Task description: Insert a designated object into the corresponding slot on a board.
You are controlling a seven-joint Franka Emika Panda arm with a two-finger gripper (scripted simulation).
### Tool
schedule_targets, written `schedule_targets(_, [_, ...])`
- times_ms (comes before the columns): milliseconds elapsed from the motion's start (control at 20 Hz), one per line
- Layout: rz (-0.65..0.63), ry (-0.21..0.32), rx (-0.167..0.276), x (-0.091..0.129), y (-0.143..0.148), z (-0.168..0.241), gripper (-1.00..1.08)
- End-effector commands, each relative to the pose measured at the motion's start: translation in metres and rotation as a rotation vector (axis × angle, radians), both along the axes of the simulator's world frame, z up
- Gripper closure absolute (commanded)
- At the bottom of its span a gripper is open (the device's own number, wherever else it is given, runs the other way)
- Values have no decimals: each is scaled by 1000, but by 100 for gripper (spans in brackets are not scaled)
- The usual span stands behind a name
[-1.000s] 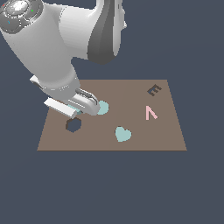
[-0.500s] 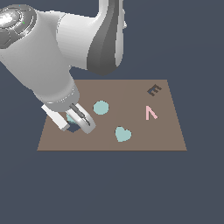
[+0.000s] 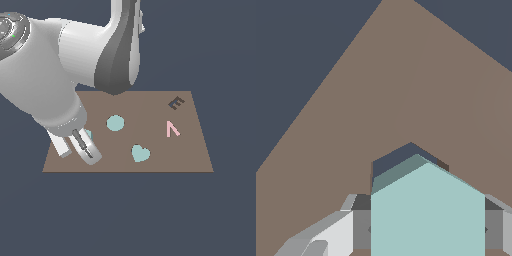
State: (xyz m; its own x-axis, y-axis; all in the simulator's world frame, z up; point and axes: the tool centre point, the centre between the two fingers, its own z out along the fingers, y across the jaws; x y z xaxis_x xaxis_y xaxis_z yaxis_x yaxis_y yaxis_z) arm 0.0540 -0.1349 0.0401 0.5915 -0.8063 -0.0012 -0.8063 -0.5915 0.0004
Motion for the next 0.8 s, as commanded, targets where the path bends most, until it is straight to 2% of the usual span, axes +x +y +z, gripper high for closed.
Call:
schedule_targets(0, [-26, 0, 0, 3, -1, 0, 108])
schedule_targets(650, [-45, 0, 0, 5, -2, -10, 108])
schedule_targets(700, [-45, 0, 0, 5, -2, -10, -92])
schedule_targets(750, [-45, 0, 0, 5, -2, -10, -92])
